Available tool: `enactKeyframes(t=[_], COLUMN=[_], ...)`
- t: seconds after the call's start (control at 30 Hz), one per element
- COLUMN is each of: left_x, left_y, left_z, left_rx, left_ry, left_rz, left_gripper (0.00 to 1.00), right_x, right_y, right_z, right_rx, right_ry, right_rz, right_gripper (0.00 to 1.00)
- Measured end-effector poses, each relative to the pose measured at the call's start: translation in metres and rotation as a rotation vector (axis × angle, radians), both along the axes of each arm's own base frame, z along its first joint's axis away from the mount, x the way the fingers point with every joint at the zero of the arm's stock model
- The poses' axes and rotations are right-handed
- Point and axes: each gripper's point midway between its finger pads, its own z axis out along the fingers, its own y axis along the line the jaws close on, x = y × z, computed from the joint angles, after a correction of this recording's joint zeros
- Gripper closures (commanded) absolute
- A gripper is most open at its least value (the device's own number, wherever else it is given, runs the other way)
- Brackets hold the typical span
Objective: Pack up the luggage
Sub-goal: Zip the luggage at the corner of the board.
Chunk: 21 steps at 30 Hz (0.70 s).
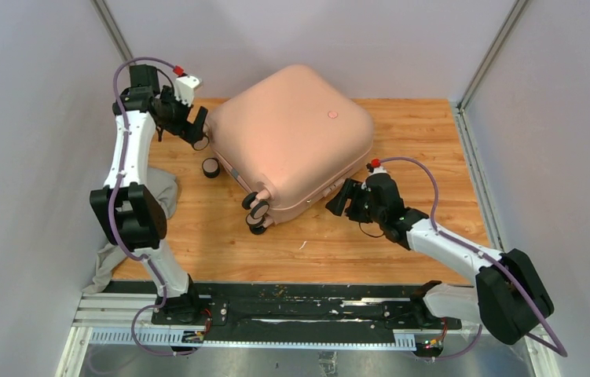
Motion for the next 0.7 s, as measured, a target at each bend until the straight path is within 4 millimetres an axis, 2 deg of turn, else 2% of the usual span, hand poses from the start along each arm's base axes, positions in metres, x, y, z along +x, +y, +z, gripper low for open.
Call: enactKeyframes(t=[0.13,0.27,0.37,0.5,0.63,0.7], left_x=[0.002,0.0,-0.002,-0.006,-0.005,-0.012], left_y=[-0.009,-0.019,-0.024,-0.027,-0.028,-0.031], left_z=[-0.004,-0.023,-0.044,-0.074,-0.076,-0.079], left_rx=[-0.023,-0.046,-0.067,-0.09,-0.105,-0.119], left_ry=[-0.004,0.03,0.085,0.17,0.166,0.185], left_rz=[-0.061,-0.156,-0.204,-0.235,-0.246,-0.245], left_gripper=[0.0,0.07,0.22,0.53,0.66,0.75], right_x=[0.0,-0.001,0.003,0.018,0.043,0.058], right_y=[0.003,0.005,0.008,0.007,0.002,-0.001], right_z=[-0.005,-0.011,-0.016,-0.017,-0.01,-0.003], right_rx=[0.009,0.009,0.004,0.01,0.016,0.016], right_ry=[0.022,0.046,0.067,0.08,0.066,0.05], right_rz=[0.001,0.007,0.009,-0.004,-0.021,-0.014], right_gripper=[0.27,0.28,0.3,0.33,0.36,0.37])
